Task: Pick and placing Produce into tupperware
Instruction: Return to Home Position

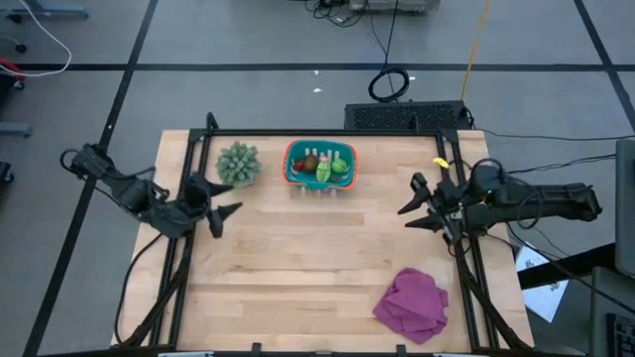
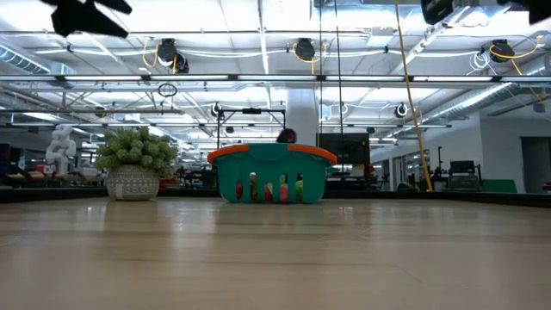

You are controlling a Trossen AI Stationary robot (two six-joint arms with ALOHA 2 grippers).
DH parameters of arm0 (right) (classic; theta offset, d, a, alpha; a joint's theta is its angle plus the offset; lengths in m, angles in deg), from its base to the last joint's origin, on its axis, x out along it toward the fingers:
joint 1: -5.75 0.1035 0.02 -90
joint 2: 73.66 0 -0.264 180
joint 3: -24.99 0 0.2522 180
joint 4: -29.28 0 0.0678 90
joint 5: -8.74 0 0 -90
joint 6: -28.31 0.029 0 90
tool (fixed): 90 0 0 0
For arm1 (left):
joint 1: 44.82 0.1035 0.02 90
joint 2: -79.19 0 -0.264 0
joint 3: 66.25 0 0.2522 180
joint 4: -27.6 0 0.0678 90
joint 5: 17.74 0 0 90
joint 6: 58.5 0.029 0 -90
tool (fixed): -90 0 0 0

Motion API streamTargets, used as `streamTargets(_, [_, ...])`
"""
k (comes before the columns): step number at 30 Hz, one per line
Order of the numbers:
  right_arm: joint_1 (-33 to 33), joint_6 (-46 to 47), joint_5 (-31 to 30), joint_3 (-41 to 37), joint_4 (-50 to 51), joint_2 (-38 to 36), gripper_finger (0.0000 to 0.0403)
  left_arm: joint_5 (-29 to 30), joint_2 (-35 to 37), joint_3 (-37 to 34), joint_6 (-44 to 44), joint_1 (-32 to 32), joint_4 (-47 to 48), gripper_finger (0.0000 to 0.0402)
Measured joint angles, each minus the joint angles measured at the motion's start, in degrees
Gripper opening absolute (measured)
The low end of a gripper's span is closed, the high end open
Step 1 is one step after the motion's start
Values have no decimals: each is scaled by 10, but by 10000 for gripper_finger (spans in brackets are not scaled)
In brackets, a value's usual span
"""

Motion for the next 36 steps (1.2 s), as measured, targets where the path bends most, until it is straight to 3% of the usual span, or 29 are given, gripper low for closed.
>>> streamTargets(8, [1, 14, 1, -95, -117, -3, 151, -5, -2, -90, 14, -23, -121, 274])
streamTargets(19, [-4, 17, 1, -181, -250, -6, 151, 26, -1, -182, -29, -39, -179, 274])
streamTargets(31, [-98, 15, 2, -189, -205, -34, 151, 45, 71, -232, 31, -24, -211, 274])
streamTargets(36, [-152, 30, 79, -189, -202, -41, 151, 45, 122, -258, 52, -17, -209, 273])
